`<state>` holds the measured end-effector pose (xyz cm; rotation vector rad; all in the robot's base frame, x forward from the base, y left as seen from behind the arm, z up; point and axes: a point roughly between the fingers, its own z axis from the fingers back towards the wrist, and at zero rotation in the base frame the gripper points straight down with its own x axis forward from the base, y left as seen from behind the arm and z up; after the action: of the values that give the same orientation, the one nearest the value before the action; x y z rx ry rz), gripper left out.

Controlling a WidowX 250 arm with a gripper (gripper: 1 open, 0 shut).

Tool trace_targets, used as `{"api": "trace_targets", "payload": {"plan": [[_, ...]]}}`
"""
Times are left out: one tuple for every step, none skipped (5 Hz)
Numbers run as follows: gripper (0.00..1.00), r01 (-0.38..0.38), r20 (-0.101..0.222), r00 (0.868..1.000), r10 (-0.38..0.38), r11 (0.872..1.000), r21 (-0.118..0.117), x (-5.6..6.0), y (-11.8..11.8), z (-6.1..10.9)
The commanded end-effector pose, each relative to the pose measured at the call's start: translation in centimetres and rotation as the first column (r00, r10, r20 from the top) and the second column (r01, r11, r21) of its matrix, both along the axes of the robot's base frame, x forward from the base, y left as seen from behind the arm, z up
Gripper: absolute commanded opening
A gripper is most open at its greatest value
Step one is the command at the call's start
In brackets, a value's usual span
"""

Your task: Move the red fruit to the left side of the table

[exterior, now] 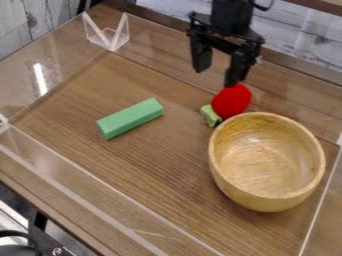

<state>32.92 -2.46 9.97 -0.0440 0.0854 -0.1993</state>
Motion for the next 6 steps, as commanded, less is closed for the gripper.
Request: {"api": "trace_targets", "payload": {"plan": [[1.0, -0.051, 0.048, 0.998, 0.051, 0.999, -0.01, 0.2, -0.3, -0.5], [1.0, -0.116, 0.036, 0.993, 0.116, 0.993, -0.007, -0.7, -0.3, -2.7], [0.0, -0.158, 0.043, 0.986, 0.159, 0.987, -0.007, -0.9, 0.9, -3.0], [0.0, -0.197, 0.058, 0.979, 0.197, 0.98, -0.007, -1.2, 2.1, -2.6], [1.0, -0.17, 0.081, 0.982, 0.17, 0.985, -0.006, -1.2, 2.1, -1.9], [1.0, -0.143, 0.096, 0.985, 0.143, 0.99, -0.008, -1.2, 1.9, -1.4]]}}
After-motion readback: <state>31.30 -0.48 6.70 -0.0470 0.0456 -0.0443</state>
